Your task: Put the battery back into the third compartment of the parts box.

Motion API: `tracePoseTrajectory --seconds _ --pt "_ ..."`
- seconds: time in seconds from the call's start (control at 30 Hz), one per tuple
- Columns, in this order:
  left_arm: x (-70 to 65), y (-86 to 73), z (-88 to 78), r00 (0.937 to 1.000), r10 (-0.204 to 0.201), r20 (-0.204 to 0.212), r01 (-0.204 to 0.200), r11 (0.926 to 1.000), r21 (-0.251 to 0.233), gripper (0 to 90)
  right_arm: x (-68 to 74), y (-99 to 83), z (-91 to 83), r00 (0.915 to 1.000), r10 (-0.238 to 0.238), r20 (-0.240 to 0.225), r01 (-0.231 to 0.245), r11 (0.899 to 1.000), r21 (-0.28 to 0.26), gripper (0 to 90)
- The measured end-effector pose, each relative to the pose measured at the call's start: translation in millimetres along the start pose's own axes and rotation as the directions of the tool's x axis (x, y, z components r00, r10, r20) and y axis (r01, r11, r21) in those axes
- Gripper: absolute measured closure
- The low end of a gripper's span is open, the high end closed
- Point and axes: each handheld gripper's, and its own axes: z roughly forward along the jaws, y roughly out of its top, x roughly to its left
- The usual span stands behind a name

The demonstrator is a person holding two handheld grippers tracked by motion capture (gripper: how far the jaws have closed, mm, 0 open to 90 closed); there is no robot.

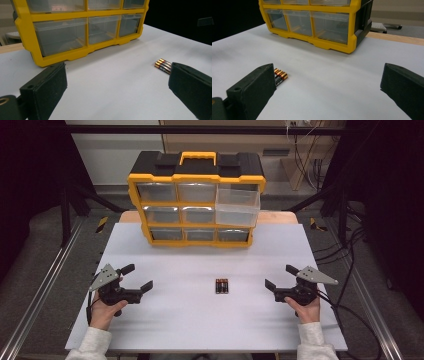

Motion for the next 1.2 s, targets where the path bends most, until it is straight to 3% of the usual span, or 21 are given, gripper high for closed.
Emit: tracePoseTrajectory --seconds 0.37,0.87,1.2 --pt "-0.2 -0.5 0.4 1.0 0.001 0.005 -0.001 1.0 0.0 1.5 1.1 3.0 0.1 0.9999 -0.005 0.009 0.005 1.0 0.005 0.6" --pt "2.0 -1.3 1.6 1.0 -0.005 -0.003 0.005 1.0 0.003 1.7 12.0 10.4 6.2 0.9998 -0.021 0.002 0.02 1.0 0.024 0.6" --pt "2.3 -1.6 2.3 0.9999 -0.007 -0.014 0.007 0.9999 0.012 1.6 25.6 16.9 19.5 0.9993 -0.035 -0.014 0.035 0.998 0.058 0.6"
